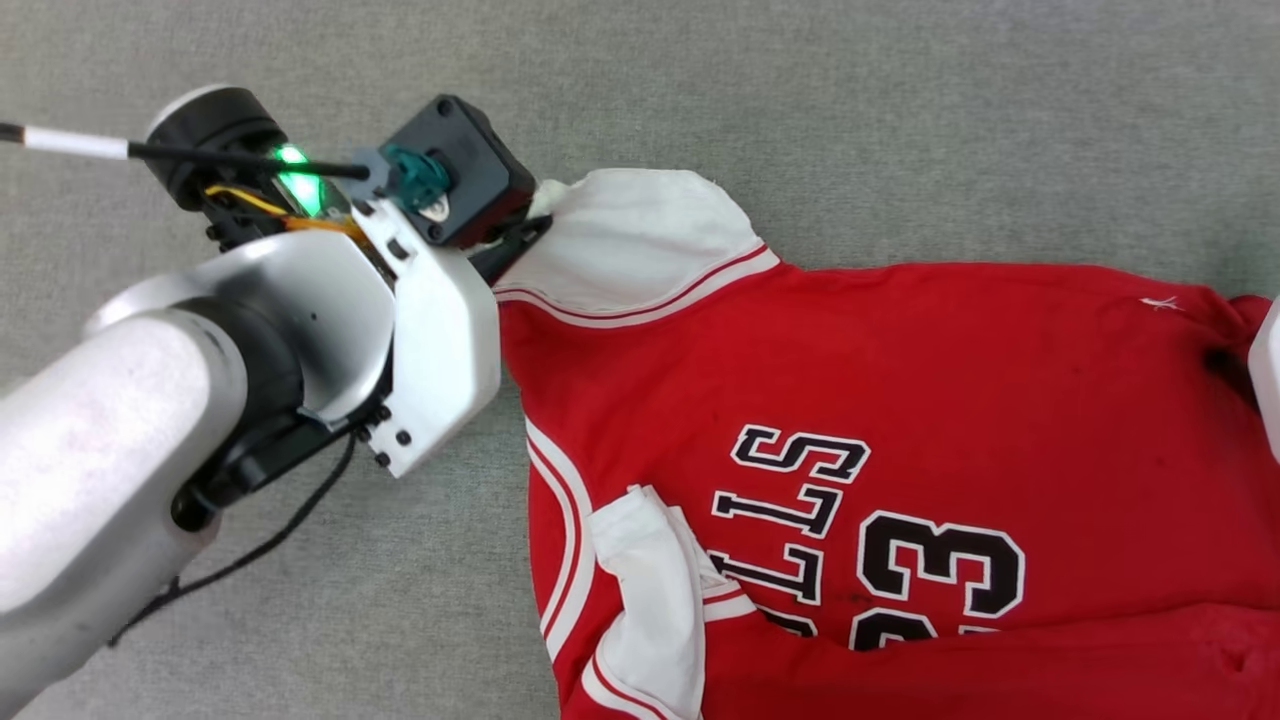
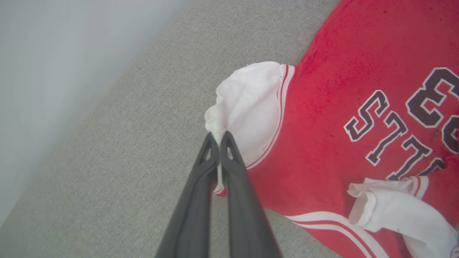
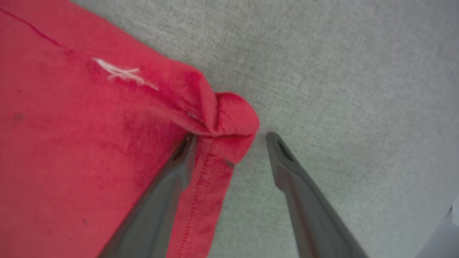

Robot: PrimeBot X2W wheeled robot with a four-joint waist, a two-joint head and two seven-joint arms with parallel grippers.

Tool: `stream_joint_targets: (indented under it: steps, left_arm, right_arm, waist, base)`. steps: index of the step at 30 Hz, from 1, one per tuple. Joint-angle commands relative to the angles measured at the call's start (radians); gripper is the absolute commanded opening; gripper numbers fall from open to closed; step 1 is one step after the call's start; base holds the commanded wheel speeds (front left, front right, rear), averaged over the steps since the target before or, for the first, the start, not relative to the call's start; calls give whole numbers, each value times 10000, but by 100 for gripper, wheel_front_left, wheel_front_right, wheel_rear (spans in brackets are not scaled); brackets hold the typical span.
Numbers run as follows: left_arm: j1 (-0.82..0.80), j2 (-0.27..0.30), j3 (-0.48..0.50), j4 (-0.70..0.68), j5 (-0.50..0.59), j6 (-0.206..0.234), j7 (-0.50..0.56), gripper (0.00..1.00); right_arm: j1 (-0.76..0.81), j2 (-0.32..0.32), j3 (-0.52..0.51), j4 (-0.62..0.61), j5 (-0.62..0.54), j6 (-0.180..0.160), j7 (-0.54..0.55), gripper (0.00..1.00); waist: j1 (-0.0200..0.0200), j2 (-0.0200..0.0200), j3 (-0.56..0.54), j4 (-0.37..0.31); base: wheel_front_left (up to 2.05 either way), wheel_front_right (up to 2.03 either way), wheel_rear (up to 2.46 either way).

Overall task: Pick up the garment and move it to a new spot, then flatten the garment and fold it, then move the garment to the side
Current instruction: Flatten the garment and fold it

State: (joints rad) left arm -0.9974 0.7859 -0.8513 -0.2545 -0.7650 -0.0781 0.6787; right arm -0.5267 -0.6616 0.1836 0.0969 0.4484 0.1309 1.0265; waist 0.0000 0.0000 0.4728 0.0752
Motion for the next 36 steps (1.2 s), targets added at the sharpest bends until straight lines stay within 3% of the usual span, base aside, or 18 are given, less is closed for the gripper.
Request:
stream_joint_targets:
  steps: [1, 9, 10, 11, 24, 29, 36]
  left_arm:
    - [97, 28, -6, -49, 54, 35, -8, 0]
    - [307, 59, -117, -459, -30, 64, -93, 0]
    - [334, 51, -136, -437, -36, 61, -126, 0]
    - [379, 40, -156, -396, -43, 56, -145, 0]
    - [1238, 232, -106, 352, -227, 292, -953, 0]
    - [1953, 351, -181, 194, -476, 607, -1174, 0]
    - [3322, 920, -405, -601, -772, 1197, -1326, 0]
  right_arm:
    - [-96, 146, 89, 125, 13, -4, 27, 100]
    - [56, 418, 783, 1136, 21, -3, -78, 100]
    - [105, 396, 828, 1246, 50, -1, -106, 44]
    - [122, 378, 833, 1331, 117, -3, -159, 0]
    - [-31, 180, 131, 1136, 460, -6, -1353, 0]
    - [871, 134, -379, 650, 658, -6, -1754, 0]
    - [2988, 543, -1535, -616, 718, -6, -2081, 0]
  waist:
    - [0, 0, 105, 101]
    - [0, 0, 354, 391]
    - [0, 0, 333, 406]
    - [0, 0, 285, 413]
    - [0, 0, -1259, -6]
    - [0, 0, -2100, -49]
    - [0, 0, -2848, -83]
  base:
    - [0, 0, 0]
    - [0, 0, 0]
    - [0, 0, 0]
    - [0, 0, 0]
    - [0, 0, 0]
    - [0, 0, 0]
    - [0, 0, 0]
